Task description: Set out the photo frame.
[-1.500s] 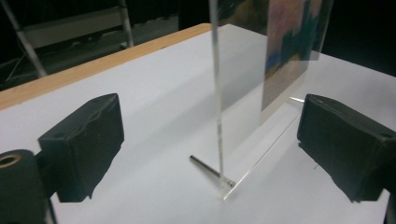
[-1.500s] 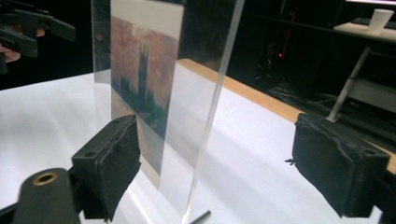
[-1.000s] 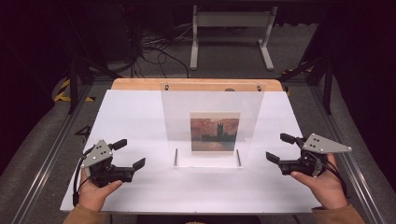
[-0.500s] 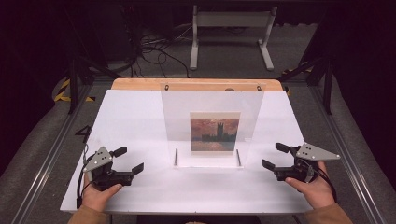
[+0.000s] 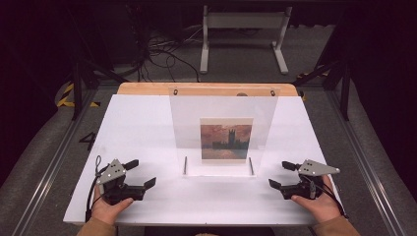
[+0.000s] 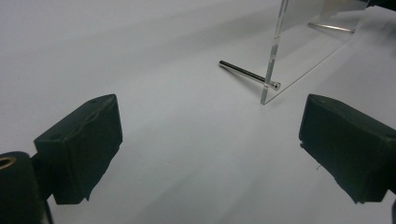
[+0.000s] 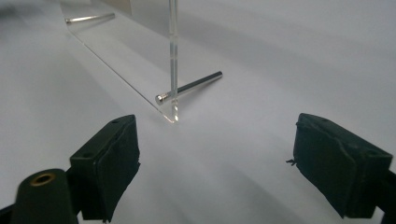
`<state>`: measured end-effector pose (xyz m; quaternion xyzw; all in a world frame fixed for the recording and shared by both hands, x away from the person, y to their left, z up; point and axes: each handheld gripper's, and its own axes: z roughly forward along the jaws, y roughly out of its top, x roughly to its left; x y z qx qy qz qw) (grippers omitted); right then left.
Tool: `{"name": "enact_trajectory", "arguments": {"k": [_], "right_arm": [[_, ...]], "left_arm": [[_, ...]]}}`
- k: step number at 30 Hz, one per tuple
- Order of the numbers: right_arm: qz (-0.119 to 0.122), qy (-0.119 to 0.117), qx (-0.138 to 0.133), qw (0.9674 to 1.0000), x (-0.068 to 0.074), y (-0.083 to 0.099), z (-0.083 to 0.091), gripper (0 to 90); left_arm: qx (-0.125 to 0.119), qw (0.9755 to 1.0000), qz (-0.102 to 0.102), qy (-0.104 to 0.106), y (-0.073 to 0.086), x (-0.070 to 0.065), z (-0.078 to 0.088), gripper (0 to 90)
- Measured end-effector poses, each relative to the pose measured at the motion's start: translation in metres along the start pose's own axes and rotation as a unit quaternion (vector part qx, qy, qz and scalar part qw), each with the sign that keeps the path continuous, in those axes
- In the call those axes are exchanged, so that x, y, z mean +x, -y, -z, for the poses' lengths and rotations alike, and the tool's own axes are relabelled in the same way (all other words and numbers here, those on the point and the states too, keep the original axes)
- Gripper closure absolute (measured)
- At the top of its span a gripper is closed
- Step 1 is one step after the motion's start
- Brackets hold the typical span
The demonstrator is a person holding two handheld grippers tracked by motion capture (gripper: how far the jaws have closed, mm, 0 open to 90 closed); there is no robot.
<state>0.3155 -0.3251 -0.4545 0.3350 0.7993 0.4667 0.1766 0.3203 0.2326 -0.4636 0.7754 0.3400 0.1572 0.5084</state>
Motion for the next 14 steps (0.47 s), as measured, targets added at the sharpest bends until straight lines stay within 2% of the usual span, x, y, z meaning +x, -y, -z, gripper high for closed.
{"name": "enact_trajectory", "arguments": {"k": [4,14], "right_arm": [[0.002,0.003,0.013,0.9999,0.0009,-0.0009,-0.0028,15.3],[0.003,0.004,0.019,0.9998,0.0006,-0.0018,-0.0038,15.7]], "left_arm": [[0.014,0.9999,-0.009,-0.004,0.001,-0.0006,-0.0025,6.5],[0.021,0.9997,-0.012,-0.01,0.001,-0.0018,-0.0036,6.5]]}}
